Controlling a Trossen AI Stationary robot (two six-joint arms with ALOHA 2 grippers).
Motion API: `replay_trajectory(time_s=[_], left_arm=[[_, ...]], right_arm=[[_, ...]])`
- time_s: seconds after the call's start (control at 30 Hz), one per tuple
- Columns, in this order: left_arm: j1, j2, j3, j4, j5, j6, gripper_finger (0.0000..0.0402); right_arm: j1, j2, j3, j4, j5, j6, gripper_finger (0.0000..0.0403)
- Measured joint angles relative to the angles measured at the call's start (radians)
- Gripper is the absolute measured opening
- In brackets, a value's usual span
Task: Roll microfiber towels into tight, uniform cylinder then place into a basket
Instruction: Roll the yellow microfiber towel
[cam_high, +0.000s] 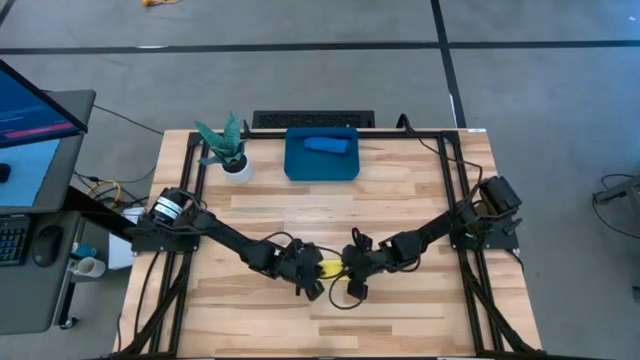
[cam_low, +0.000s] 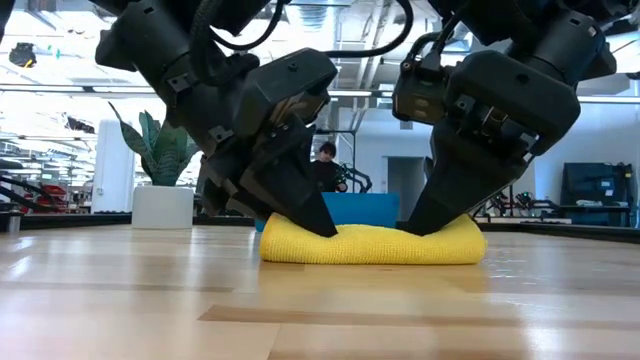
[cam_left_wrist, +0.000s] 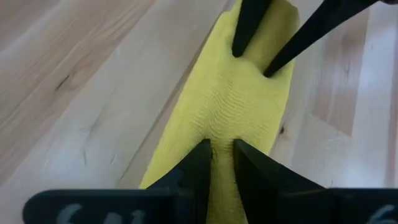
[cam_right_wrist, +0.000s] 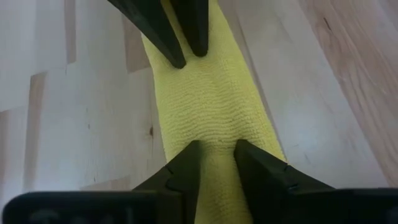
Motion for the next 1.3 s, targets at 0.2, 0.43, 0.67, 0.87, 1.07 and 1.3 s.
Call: replay_trajectory(time_s=[0.2, 0.43, 0.67, 0.87, 1.07, 1.3], left_arm=[[0.000, 0.000, 0.000, 0.000, 0.002, 0.011, 0.0066], [0.000, 0.000, 0.000, 0.000, -0.002, 0.006, 0.0066], [-0.001, 0.000, -0.001, 0.004, -0.004, -0.015, 0.0067], [-0.001, 0.000, -0.003, 0.013, -0.007, -0.015, 0.0066], [-0.001, 0.000, -0.003, 0.013, -0.008, -0.028, 0.0066], [-0.001, 0.000, -0.004, 0.015, -0.009, -0.027, 0.0066]], right_arm=[[-0.011, -0.009, 0.000, -0.003, -0.032, -0.005, 0.0167], [-0.054, -0.128, -0.008, -0.129, -0.159, -0.025, 0.0149], [-0.001, -0.305, -0.016, -0.209, -0.073, -0.173, 0.0125], [0.113, -0.308, -0.023, -0.100, -0.019, -0.278, 0.0123], [0.167, -0.182, -0.014, 0.038, -0.015, -0.487, 0.0125], [0.134, -0.044, 0.071, 0.047, 0.065, -0.586, 0.0163]])
